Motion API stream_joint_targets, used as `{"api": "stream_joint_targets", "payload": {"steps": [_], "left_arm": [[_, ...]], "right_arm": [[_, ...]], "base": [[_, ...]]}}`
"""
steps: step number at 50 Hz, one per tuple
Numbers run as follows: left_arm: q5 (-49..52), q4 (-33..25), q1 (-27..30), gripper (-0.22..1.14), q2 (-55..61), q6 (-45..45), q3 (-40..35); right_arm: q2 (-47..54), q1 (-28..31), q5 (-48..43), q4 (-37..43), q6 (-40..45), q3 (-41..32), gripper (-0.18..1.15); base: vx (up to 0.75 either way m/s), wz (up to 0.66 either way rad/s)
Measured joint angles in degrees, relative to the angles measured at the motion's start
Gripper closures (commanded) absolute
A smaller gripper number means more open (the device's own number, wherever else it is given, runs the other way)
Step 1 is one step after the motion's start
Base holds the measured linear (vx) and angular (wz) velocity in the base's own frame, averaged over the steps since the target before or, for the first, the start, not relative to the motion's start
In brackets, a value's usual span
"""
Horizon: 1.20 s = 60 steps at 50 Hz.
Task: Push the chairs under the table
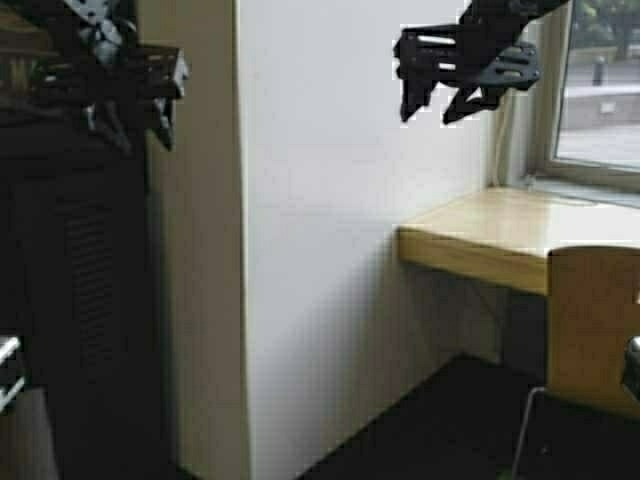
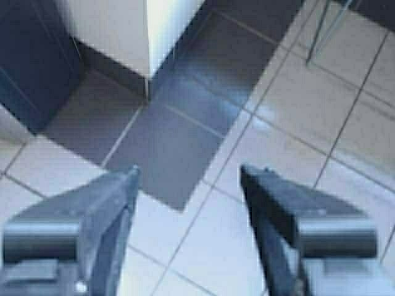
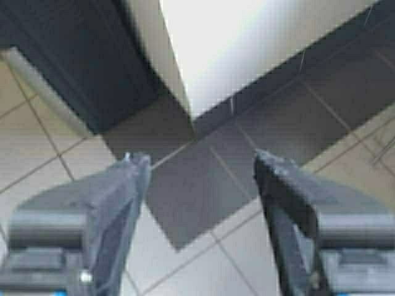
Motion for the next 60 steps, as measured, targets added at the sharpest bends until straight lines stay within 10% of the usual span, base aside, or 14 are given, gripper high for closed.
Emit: {"api": "stream_joint_targets", "payload": {"steps": [60], "left_arm": [[1.6, -0.4, -0.5, 0.06, 5.3, -1.9, -0.2]], "right_arm": [[2.7, 0.2, 2.9, -1.8, -0.1, -1.0, 0.09]], "base": [[-0.33, -0.21]]}}
